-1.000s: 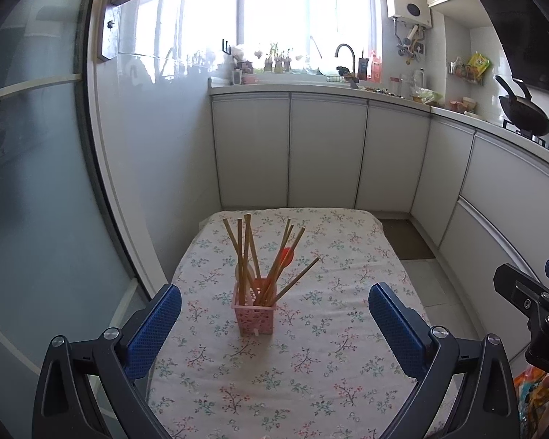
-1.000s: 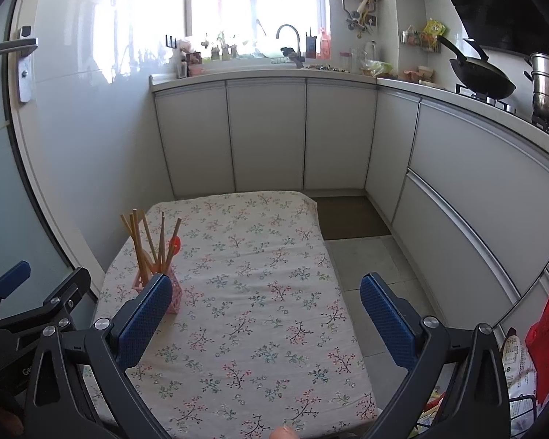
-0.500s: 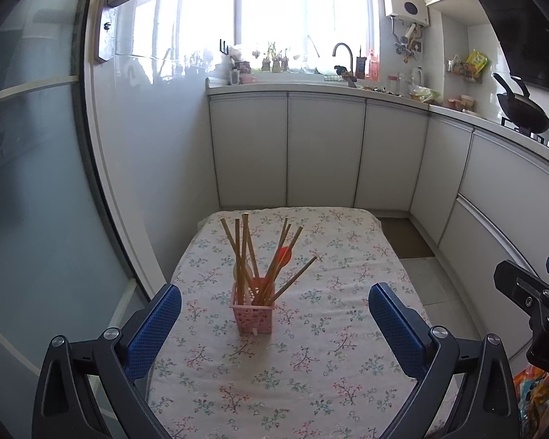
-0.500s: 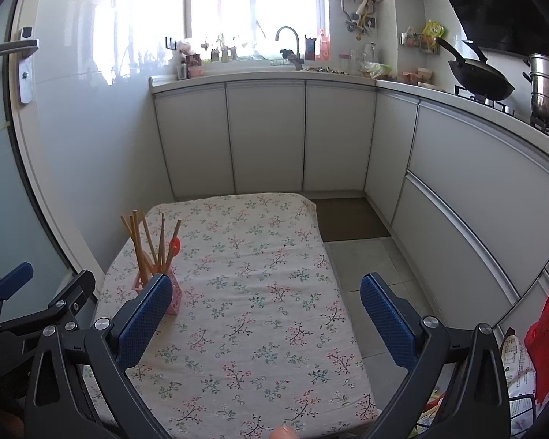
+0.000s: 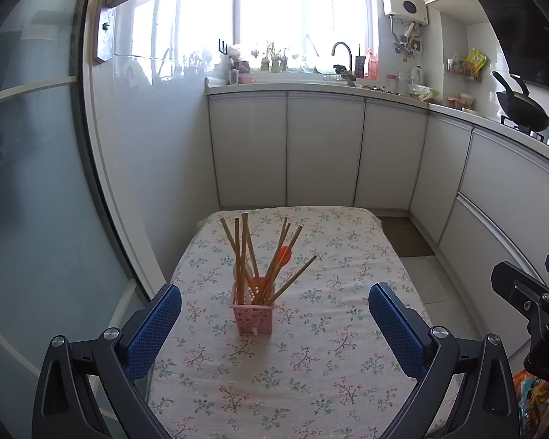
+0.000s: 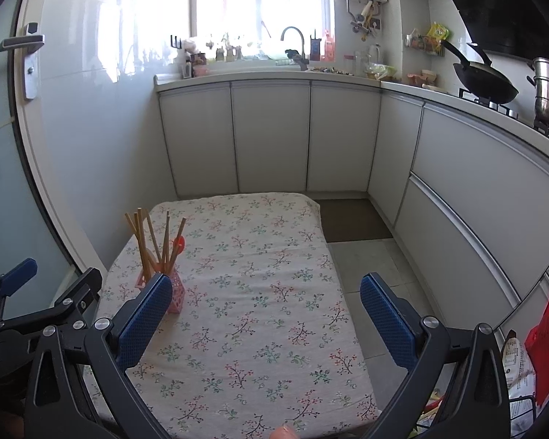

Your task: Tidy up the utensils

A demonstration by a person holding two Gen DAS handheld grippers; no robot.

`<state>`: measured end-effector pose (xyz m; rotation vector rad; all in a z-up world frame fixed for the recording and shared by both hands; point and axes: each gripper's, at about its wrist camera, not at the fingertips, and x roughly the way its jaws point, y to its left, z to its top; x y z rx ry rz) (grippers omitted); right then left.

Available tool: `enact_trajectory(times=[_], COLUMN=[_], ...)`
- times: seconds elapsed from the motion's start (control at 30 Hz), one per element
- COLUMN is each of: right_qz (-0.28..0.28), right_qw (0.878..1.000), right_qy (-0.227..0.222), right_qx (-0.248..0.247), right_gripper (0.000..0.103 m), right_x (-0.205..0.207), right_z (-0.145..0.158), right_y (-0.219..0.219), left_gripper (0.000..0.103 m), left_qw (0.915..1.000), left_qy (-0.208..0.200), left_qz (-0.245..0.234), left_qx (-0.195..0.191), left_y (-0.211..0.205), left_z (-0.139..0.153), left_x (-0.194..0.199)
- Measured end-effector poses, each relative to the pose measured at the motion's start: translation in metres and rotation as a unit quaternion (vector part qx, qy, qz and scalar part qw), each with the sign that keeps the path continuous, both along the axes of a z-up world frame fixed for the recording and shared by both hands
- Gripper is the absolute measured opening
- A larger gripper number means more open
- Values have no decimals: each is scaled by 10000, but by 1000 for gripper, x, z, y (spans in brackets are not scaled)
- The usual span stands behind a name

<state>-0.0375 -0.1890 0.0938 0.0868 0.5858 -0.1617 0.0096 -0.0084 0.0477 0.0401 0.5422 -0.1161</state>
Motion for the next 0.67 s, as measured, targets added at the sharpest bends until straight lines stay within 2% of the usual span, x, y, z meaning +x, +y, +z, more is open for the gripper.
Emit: enact_trajectory(times=[0.67], right_qz=[16], right_qw=[10000], right_qy=[-4], right_qx=[-15], right_gripper=[103], right_x=[-1], right_z=[0], right_y=[0], left_gripper=[103], left_qw=[9999], left_qy=[99], left_qz=[-49], left_qx=[-20], left_y=[9], left_z=[-4], left_x=[9])
